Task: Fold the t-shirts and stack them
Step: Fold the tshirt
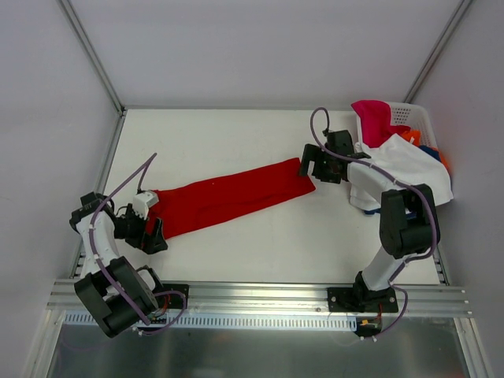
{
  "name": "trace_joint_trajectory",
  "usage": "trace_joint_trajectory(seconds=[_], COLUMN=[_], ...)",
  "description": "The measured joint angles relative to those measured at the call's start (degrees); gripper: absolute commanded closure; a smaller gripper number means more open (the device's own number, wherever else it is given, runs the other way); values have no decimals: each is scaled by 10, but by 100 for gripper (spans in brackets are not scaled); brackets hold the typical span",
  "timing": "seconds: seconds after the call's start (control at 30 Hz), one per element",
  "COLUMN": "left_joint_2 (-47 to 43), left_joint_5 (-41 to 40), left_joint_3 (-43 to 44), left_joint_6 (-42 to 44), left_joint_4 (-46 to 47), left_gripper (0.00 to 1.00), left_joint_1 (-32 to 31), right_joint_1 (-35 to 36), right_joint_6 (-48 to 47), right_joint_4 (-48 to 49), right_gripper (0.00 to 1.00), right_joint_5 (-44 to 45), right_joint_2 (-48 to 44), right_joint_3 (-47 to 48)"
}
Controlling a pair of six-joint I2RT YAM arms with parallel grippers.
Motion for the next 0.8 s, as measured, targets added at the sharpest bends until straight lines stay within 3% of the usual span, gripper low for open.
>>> trace_joint_trajectory(seconds=[0.13,0.3,0.33,0.37,0.4,0.5,0.53,0.6,0.63,0.73,0.8], left_joint_2=[0,3,6,10,14,31,39,64,84,139,179], left_joint_5=[-2,19,31,43,60,112,130,161,175,195,201], left_joint_3=[5,84,104,125,142,171,174,177,177,177,178], left_joint_6=[7,-11,-21,-32,-45,-76,-85,-99,-106,-115,-116], left_joint_4=[-4,-9,-9,-9,-7,-4,-5,-7,-7,-7,-6], left_gripper=[1,1,1,1,7,22,39,58,76,100,100], left_joint_1=[30,59,62,63,63,62,62,62,62,62,62], right_joint_1=[0,5,7,12,17,37,44,61,68,87,95], right_joint_6=[0,2,2,2,3,3,6,12,15,17,19], right_joint_4=[-1,0,0,1,1,-1,-6,-15,-15,-10,-7], right_gripper=[1,0,3,13,24,79,99,99,99,99,100], right_joint_5=[0,-3,-3,-5,-7,-17,-19,-22,-23,-25,-26], right_joint_2=[-25,-57,-63,-68,-71,-70,-67,-51,-39,-6,12], right_joint_3=[-11,-20,-20,-20,-20,-12,-3,30,49,95,108])
